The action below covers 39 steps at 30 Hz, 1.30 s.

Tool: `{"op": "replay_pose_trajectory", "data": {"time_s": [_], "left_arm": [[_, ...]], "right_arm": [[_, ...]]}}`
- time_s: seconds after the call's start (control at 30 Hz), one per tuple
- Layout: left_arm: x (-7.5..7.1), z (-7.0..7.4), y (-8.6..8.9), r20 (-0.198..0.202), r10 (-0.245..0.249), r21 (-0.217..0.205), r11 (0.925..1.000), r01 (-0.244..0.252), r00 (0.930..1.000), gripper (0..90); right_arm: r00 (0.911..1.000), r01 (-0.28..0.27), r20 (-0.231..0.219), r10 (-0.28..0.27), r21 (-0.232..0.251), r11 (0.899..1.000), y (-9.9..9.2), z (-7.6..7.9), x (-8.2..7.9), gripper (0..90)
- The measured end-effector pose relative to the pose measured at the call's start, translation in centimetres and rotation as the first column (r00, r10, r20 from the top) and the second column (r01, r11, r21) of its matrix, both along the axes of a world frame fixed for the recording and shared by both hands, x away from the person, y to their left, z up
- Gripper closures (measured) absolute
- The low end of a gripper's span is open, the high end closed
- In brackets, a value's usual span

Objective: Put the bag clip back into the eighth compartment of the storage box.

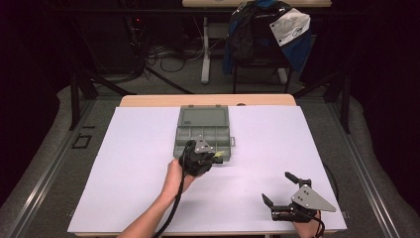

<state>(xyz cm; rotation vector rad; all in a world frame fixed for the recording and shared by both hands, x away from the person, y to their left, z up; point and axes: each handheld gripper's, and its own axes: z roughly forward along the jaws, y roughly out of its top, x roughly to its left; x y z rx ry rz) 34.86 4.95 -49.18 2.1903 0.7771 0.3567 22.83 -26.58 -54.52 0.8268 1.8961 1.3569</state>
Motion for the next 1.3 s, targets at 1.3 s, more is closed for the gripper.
{"op": "replay_pose_trajectory", "data": {"time_s": [1.3], "left_arm": [[3.9, 0.9, -1.2, -0.021, 0.083, -0.041, 0.9957, -0.083, 0.9964, 79.8]], "right_arm": [[1.0000, 0.003, -0.003, -0.003, 0.008, 1.000, 0.0, 0.0, 0.1, 0.1]]}}
